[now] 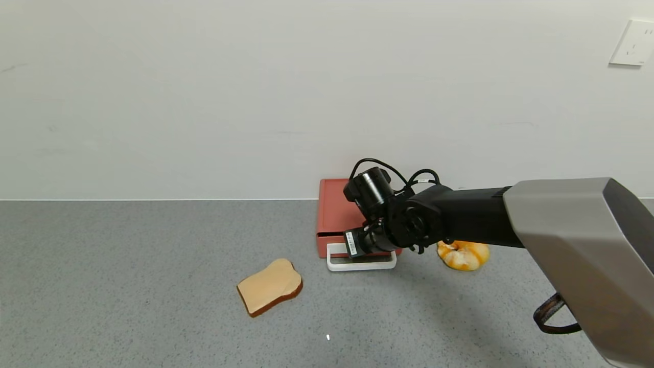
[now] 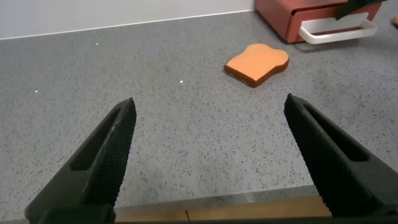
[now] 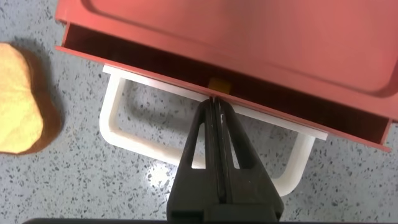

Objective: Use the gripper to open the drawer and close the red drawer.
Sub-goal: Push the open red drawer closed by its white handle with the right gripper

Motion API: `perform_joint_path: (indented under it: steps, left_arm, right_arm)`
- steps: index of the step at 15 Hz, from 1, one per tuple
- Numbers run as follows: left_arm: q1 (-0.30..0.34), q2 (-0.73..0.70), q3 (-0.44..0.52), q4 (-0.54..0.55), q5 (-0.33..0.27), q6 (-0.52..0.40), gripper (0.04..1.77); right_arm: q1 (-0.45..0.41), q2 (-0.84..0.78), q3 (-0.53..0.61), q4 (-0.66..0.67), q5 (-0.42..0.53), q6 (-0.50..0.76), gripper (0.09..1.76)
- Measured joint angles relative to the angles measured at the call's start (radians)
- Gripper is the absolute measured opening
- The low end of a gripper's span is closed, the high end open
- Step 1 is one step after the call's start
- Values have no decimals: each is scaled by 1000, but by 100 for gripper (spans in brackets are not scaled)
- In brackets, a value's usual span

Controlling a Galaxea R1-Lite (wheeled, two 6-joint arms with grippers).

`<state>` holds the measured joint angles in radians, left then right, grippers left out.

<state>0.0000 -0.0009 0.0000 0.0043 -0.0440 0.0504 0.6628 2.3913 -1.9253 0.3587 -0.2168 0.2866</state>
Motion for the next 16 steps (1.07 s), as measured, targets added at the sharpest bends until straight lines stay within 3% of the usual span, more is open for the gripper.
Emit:
perform_joint_path:
  steps: [16]
  left_arm:
    - [0, 0, 0, 0, 0, -2, 172]
  right_arm:
    - [-27, 27, -20, -54, 3, -65, 11]
